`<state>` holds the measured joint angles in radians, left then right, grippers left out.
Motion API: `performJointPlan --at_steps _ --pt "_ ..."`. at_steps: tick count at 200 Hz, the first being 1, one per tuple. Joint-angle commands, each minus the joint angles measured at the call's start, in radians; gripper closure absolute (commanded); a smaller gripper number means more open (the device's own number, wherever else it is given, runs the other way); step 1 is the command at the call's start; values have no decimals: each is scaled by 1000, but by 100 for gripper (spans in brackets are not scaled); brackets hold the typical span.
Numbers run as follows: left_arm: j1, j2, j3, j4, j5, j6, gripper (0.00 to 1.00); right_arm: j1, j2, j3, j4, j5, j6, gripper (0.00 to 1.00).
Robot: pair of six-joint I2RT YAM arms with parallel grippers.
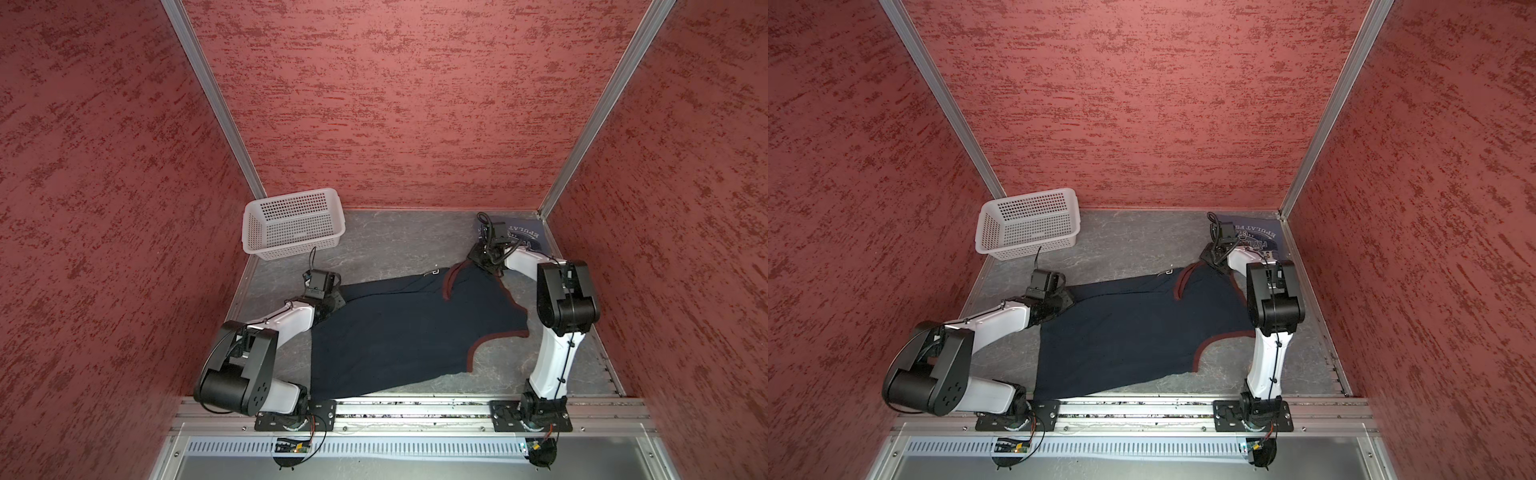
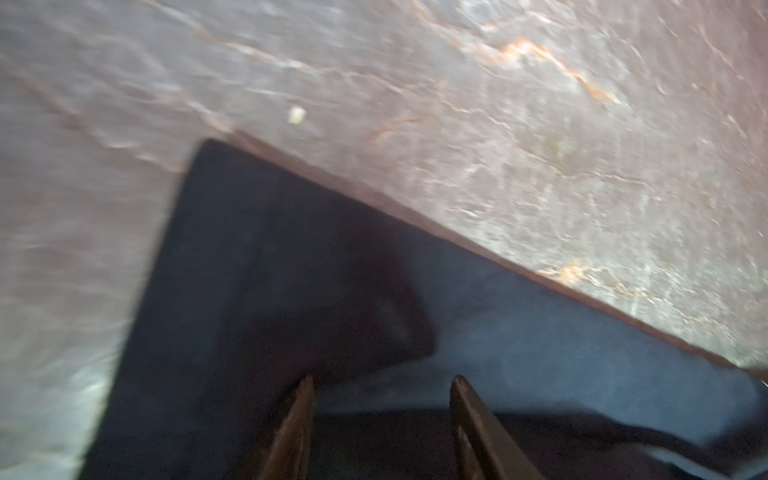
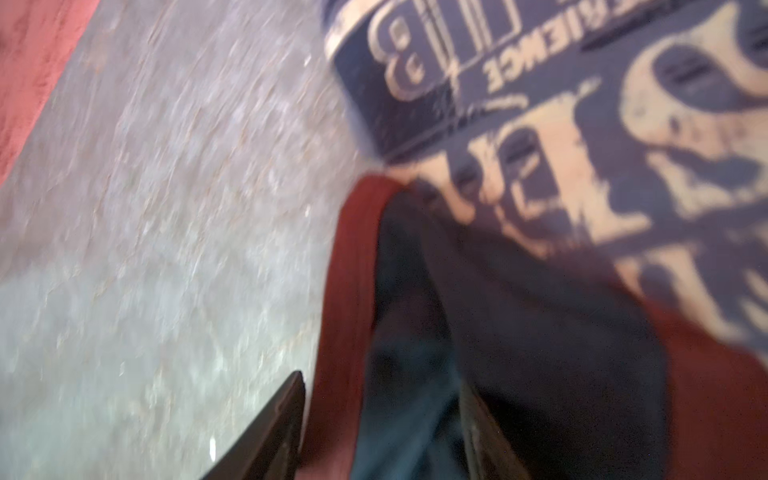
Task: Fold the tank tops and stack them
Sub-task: 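Hold the left gripper on the hem while the right grasps the far strap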
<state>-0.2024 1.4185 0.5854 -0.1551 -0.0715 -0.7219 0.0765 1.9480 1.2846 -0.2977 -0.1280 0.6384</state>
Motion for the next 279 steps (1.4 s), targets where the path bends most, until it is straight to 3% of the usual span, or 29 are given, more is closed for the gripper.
performJointPlan --at_steps 1,53,147,221,247,279 --pt "9 -11 -16 -60 -21 4 46 -5 -129 18 27 -67 -52 36" --pt "12 -5 -10 -66 -28 -16 46 -6 -38 132 -47 -63 -49 43" --pt "15 4 -11 -63 -27 -8 46 -5 183 300 -224 178 -2 46" --pt "18 12 -8 -56 -22 -6 46 -4 344 394 -274 242 -16 54" --pt "18 10 -8 -55 -24 -7 46 4 340 397 -278 253 -23 61" --pt "18 7 -10 -55 -27 -10 46 16 322 391 -264 226 -34 78"
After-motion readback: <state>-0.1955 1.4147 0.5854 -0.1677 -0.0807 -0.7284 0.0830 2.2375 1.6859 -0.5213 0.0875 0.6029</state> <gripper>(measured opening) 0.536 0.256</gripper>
